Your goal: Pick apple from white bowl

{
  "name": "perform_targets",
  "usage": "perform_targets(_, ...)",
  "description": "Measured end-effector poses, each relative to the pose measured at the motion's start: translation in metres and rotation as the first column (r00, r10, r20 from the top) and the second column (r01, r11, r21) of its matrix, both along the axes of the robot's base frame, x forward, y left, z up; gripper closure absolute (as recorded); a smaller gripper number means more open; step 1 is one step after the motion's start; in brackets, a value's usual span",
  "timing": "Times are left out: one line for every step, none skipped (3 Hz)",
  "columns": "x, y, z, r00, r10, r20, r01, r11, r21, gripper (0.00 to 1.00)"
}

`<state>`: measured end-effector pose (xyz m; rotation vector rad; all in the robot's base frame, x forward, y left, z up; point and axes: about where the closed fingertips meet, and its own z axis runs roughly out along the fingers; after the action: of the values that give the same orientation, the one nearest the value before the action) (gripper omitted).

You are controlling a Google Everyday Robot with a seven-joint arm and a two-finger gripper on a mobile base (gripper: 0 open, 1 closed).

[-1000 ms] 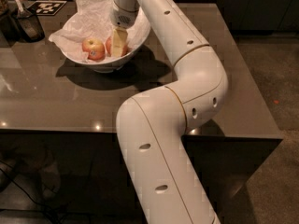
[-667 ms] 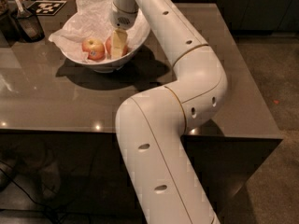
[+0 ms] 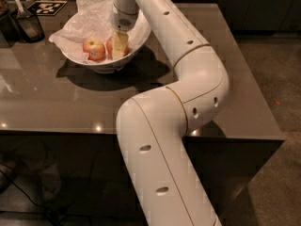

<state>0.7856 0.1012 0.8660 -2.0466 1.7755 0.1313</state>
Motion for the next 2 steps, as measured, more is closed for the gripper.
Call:
perform_targets(-0.0007,-0.0014,-0.006,0.9999,0.006,-0.012,-0.006,1.0,0.005,0.0)
perform_targets(-0.0011,-0.0042,-0.0095,0.9998,0.013,-0.017,-0.013,1.0,0.01,0.19)
